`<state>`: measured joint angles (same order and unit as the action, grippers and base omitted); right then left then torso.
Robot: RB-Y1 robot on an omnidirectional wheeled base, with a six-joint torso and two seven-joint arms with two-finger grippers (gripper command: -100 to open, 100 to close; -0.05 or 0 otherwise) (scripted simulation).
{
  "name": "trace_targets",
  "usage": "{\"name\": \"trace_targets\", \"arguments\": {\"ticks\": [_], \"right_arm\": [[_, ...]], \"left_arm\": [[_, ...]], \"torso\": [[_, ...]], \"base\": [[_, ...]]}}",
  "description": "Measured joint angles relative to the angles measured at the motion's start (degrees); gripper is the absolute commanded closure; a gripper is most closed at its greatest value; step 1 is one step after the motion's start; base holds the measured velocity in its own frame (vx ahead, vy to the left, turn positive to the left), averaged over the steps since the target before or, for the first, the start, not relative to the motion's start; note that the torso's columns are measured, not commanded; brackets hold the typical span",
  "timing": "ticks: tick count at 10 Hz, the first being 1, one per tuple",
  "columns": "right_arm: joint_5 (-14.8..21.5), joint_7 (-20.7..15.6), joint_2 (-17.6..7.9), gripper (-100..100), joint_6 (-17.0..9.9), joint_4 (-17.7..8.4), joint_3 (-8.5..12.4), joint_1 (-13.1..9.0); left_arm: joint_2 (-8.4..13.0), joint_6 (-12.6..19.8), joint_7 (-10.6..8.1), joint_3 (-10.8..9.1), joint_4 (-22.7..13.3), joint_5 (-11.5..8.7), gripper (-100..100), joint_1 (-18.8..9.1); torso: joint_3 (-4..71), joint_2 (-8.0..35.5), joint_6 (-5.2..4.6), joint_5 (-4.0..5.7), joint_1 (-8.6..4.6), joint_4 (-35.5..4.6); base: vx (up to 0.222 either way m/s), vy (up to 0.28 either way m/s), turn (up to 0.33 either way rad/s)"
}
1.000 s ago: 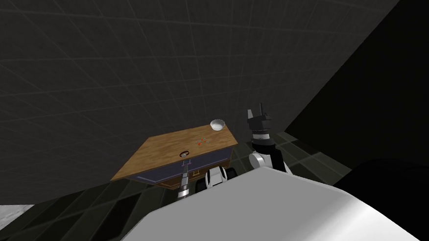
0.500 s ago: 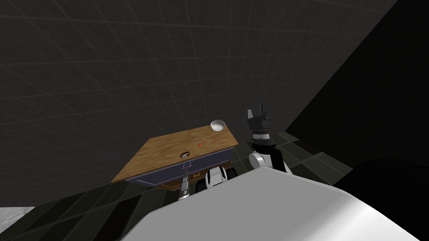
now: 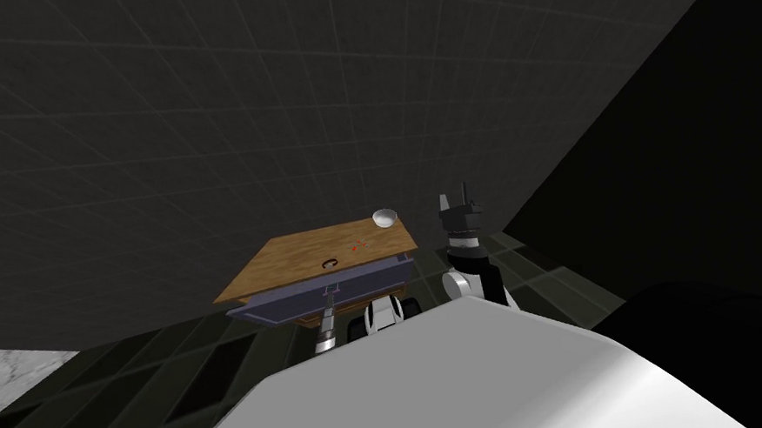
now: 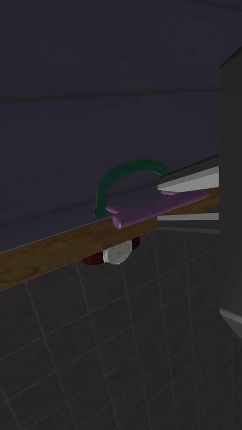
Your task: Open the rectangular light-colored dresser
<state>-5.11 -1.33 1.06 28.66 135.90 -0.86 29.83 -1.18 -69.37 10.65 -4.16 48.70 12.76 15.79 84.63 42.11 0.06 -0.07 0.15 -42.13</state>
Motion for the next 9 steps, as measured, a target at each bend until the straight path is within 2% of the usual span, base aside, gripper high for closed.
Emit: {"name": "trace_targets", "arguments": {"ticks": [3,8,9], "right_arm": [[0.0,0.0,0.0,0,0.0,0.0,0.0,0.0],[0.0,0.0,0.0,0,0.0,0.0,0.0,-0.01],[0.0,0.0,0.0,0,0.0,0.0,0.0,0.01]], "left_arm": [[0.46,2.74,-0.64,0.06,1.58,-0.05,100,-0.25],[0.75,2.86,-1.27,0.37,2.89,0.3,100,0.9],[0.72,2.91,-1.29,0.42,2.82,0.34,-100,1.05]], "torso": [[0.03,-0.06,-0.06,-0.03,-0.01,0.03],[-0.05,0.07,-0.09,-0.03,-0.05,-0.01],[0.16,-0.26,-0.08,0.05,-0.07,-0.05]], "base": [[-0.103,-0.009,0.011],[-0.152,-0.003,0.019],[-0.061,-0.013,0.012]]}}
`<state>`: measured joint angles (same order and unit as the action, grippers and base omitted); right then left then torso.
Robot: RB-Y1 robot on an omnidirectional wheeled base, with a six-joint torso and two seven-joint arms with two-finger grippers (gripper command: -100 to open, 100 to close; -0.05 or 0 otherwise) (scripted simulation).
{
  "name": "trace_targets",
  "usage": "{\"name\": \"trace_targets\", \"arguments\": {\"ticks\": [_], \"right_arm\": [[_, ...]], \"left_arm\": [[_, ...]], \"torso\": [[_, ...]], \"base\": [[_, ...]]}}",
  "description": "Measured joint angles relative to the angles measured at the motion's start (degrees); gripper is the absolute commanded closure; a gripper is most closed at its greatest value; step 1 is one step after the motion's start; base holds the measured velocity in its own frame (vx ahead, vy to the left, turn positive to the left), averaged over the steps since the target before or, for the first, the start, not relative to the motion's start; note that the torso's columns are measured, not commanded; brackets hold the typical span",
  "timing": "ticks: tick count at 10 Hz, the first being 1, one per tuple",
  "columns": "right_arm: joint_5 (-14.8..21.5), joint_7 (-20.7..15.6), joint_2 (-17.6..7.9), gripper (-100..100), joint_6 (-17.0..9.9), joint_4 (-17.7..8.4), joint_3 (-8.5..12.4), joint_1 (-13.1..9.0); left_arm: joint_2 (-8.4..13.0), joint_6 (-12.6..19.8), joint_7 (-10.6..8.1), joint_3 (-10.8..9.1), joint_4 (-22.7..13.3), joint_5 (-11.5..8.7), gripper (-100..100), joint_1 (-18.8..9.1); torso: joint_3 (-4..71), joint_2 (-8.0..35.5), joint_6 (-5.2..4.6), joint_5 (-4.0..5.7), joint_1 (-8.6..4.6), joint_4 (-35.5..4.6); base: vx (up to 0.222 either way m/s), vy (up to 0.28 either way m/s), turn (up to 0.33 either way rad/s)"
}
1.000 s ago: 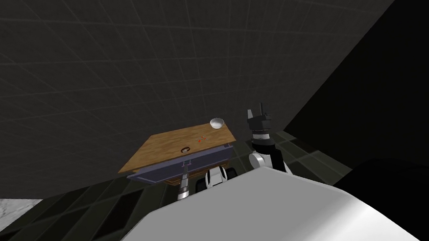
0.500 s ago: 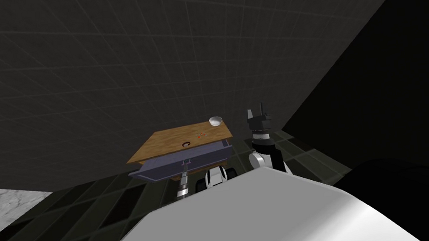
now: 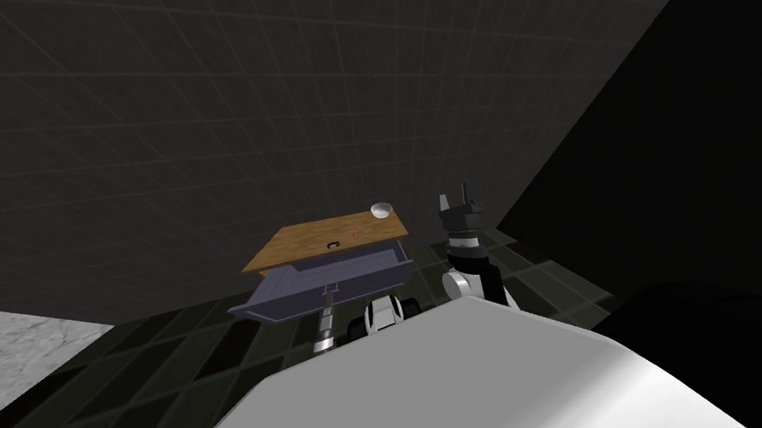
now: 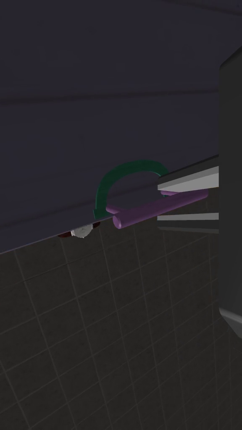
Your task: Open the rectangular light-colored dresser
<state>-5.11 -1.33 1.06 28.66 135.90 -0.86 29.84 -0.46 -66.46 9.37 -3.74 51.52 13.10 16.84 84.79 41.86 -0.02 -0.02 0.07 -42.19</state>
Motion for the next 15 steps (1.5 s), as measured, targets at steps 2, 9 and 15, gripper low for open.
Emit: {"name": "trace_targets", "arguments": {"ticks": [2,9,15], "right_arm": [[0.0,0.0,0.0,0,0.0,0.01,0.0,0.0],[0.0,0.0,0.0,0,0.0,0.0,0.0,0.0],[0.0,0.0,0.0,0,0.0,0.0,0.0,0.01]], "left_arm": [[0.33,2.25,-0.43,0.05,1.33,-0.13,-100,-1.49],[1.52,12.81,-2.29,0.33,7.02,-0.51,-100,-6.59],[2.53,19.28,-3.79,0.57,10.35,-0.75,0,-8.77]], "torso": [[-0.13,0.31,0.02,0.05,-0.13,-0.06],[-0.2,0.41,0.02,0.02,-0.08,-0.09],[-0.19,0.4,0.02,0.07,-0.12,-0.15]], "base": [[-0.081,-0.013,0.016],[-0.087,-0.013,0.015],[-0.044,-0.01,0.007]]}}
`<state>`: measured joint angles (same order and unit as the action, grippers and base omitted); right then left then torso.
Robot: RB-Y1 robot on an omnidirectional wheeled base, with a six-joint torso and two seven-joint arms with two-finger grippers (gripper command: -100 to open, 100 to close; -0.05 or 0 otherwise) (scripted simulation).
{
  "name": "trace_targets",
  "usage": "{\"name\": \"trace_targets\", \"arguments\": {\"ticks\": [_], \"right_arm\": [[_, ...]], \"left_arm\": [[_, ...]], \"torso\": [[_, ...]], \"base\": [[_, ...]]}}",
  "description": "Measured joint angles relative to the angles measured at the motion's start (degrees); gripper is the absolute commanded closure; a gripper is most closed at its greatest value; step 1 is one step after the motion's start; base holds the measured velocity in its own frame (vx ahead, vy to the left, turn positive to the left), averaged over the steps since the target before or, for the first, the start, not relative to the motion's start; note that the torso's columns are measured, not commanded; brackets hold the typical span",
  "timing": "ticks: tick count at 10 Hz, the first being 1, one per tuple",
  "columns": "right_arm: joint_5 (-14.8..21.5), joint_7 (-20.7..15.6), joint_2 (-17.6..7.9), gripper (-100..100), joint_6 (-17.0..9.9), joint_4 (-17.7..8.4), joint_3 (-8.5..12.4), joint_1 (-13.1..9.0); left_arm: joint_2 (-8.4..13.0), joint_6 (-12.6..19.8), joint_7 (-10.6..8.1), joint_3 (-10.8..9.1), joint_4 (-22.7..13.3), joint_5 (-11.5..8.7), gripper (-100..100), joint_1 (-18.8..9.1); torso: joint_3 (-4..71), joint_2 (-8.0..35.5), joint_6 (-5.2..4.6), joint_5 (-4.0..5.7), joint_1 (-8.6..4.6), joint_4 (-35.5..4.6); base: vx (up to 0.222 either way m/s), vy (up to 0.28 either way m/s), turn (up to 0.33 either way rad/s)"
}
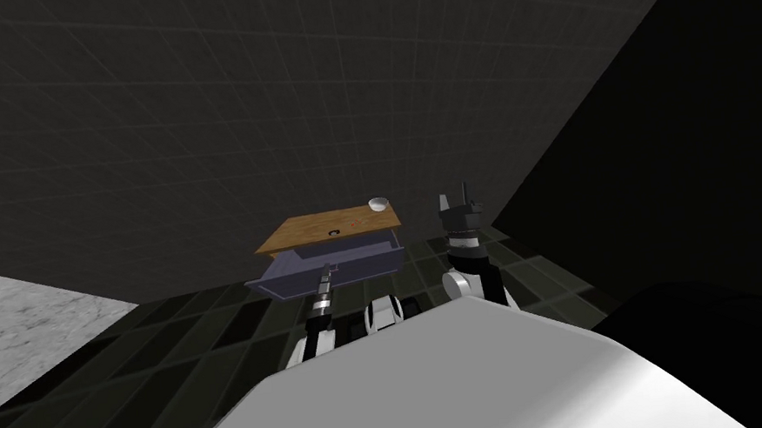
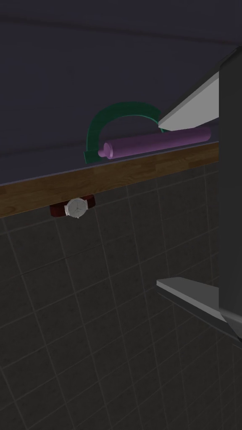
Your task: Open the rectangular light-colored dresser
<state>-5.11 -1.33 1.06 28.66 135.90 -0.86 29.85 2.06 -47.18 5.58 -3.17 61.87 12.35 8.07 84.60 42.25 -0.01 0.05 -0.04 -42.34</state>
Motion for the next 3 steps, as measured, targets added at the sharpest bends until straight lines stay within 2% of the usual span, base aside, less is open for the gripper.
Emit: {"name": "trace_targets", "arguments": {"ticks": [3], "right_arm": [[0.0,0.0,0.0,0,0.0,0.0,0.0,0.0]], "left_arm": [[0.0,0.02,0.0,-0.01,-0.02,0.0,0,0.02]], "torso": [[-0.03,0.03,0.0,-0.05,0.04,0.05]], "base": [[0.0,0.0,0.0]]}}
